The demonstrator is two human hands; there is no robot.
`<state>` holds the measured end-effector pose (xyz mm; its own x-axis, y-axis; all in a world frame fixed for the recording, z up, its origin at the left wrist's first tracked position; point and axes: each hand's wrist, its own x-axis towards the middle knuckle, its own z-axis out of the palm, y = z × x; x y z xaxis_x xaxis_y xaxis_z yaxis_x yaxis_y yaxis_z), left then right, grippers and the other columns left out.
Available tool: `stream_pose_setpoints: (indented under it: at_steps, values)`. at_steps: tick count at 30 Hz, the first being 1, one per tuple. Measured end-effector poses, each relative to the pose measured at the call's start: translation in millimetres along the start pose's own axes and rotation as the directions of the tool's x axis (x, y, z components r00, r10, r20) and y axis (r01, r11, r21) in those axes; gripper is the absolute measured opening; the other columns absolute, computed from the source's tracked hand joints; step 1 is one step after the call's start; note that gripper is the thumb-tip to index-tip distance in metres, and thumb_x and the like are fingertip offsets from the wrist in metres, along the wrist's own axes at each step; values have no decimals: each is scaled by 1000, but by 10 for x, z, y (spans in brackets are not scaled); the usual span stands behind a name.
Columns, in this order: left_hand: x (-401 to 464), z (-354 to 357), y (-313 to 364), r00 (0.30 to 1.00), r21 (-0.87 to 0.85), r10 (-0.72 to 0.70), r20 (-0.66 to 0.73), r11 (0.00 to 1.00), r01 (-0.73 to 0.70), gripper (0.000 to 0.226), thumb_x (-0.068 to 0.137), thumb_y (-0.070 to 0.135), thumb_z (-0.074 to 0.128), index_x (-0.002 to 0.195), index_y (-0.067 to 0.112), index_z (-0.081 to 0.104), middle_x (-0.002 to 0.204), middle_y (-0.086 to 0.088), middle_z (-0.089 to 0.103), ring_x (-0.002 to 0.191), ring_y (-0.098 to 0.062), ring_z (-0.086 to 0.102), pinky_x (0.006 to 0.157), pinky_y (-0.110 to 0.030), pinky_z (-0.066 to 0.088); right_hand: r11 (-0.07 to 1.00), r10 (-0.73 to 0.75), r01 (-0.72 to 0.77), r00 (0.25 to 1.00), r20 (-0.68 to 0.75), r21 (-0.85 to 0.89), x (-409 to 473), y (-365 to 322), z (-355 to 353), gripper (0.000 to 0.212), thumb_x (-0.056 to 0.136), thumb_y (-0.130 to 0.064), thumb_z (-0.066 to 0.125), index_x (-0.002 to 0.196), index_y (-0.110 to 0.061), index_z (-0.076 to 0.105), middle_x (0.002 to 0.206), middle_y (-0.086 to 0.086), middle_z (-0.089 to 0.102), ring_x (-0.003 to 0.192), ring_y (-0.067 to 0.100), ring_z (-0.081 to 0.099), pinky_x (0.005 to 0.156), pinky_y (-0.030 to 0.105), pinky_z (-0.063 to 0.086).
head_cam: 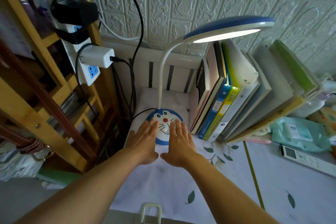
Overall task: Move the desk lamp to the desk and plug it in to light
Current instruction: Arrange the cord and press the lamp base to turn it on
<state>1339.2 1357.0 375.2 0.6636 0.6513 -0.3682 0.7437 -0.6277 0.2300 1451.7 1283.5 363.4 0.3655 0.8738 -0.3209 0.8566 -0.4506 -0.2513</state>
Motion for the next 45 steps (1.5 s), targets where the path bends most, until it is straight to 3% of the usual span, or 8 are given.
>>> stream_pose_setpoints:
  at_steps: [18,26,30,32,35,38,45]
  values:
    - [181,113,-113,997,74,48,57,996,-52,99,86,52,54,148,21,-17,160,0,-17,147,-21,-10,117,-49,6,996,-92,92,995,31,3,205,-167,-35,105,79,-36,69,149,-15,-7,160,5,-12,146,26,-12,119,46,8]
    - [181,103,-98,997,-28,52,56,998,-51,101,84,40,63,148,22,-13,160,2,-13,148,-22,0,117,-46,16,994,-103,101,994,-31,-49,210,-119,28,106,73,-35,72,149,-17,1,160,2,-5,147,21,-7,119,40,2]
    - [164,59,-94,996,-5,57,73,998,-57,97,87,36,60,148,22,-14,160,3,-12,148,-22,0,117,-46,15,991,-111,109,993,-26,-77,222,-139,-62,101,71,-28,73,149,-15,10,159,3,6,146,23,4,118,41,9]
    - [140,23,-93,995,17,57,83,998,-58,98,85,37,61,149,21,-13,161,3,-11,148,-21,0,117,-47,16,995,-92,91,995,27,29,227,-145,-130,99,72,-24,70,149,-14,7,160,3,3,146,23,4,118,42,16]
    - [71,-3,-113,995,-12,35,91,999,-34,105,78,32,64,149,19,-11,160,3,-11,148,-17,-2,118,-46,19,983,-15,-7,993,120,183,183,-140,-176,109,72,-28,69,149,-15,-6,159,6,-18,147,22,-7,118,41,20]
    - [-8,-17,-127,995,-28,17,95,1000,-15,109,76,36,66,149,18,-14,160,3,-16,148,-17,-3,118,-46,18,989,10,-27,993,117,147,77,-111,-139,119,69,-38,74,148,-17,-12,157,7,-23,147,26,-10,119,43,18]
    - [-124,-68,-110,995,-1,-8,97,1000,8,108,78,30,66,148,22,-15,159,3,-20,147,-19,-8,116,-48,14,991,84,-92,994,76,99,-69,27,-19,118,71,-43,70,147,-11,-15,157,10,-21,145,29,-18,119,44,4]
